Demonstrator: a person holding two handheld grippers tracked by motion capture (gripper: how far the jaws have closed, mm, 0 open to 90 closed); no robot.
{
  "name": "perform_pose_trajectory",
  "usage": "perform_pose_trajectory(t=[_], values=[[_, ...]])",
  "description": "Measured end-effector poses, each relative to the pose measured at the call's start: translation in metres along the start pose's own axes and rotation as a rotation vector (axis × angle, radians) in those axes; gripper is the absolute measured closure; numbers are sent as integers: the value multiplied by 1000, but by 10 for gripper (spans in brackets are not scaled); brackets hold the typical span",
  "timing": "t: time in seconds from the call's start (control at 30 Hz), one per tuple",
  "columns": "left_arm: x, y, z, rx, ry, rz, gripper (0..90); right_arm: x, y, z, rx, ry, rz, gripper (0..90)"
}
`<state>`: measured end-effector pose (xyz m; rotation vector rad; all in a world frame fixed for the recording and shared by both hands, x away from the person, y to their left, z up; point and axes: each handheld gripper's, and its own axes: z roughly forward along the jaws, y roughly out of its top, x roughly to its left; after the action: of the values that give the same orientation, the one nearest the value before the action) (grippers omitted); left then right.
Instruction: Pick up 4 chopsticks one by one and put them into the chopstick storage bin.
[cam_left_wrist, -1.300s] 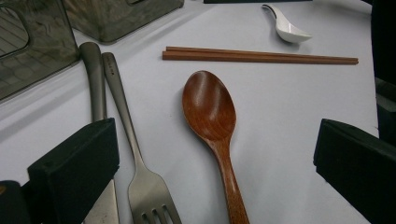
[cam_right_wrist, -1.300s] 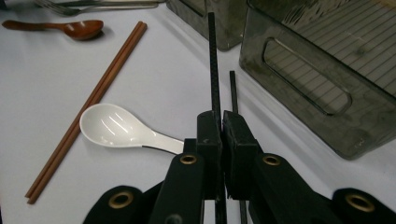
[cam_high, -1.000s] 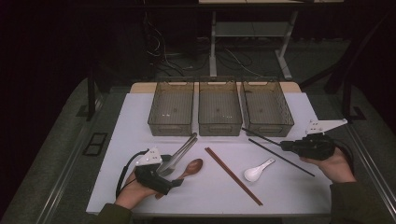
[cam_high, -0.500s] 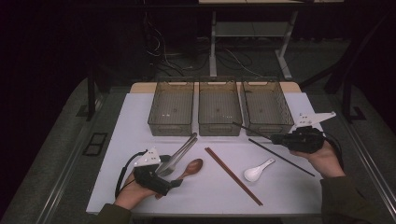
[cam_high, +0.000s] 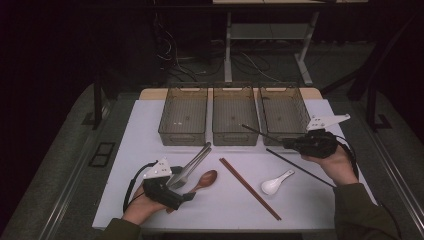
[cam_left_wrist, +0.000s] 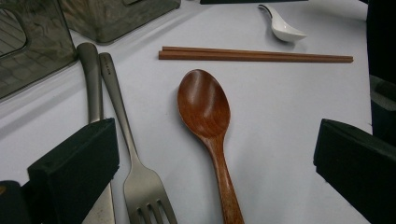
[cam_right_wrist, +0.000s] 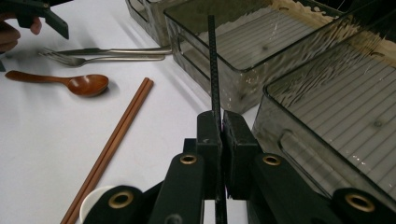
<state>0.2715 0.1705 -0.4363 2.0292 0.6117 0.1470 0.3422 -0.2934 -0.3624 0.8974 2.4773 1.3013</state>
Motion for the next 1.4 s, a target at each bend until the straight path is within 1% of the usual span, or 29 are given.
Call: perform_pose_trajectory(t=[0.2, 0.43, 0.93, 1.0, 1.13, 1.2, 1.3, 1.4], values=[[0, 0, 0, -1, -1, -1, 0, 2, 6, 8, 6, 2, -6, 856], [-1, 0, 0, -1, -3, 0, 0, 4, 14, 17, 4, 5, 2, 856], [0, 0, -1, -9, -2, -4, 0, 14, 40, 43, -2, 7, -16, 856], [0, 0, -2, -9, -2, -6, 0, 15, 42, 45, -1, 5, -17, 857], [0, 0, -2, -13, -3, -8, 0, 14, 48, 52, 4, -14, -9, 856], [0, 0, -1, -14, -5, -10, 0, 14, 50, 54, 6, -16, -7, 856], [0, 0, -1, -12, -3, -9, 0, 14, 55, 62, 2, -20, 6, 856], [1, 0, -2, -12, -3, -7, 0, 14, 60, 71, 9, -23, 12, 856]])
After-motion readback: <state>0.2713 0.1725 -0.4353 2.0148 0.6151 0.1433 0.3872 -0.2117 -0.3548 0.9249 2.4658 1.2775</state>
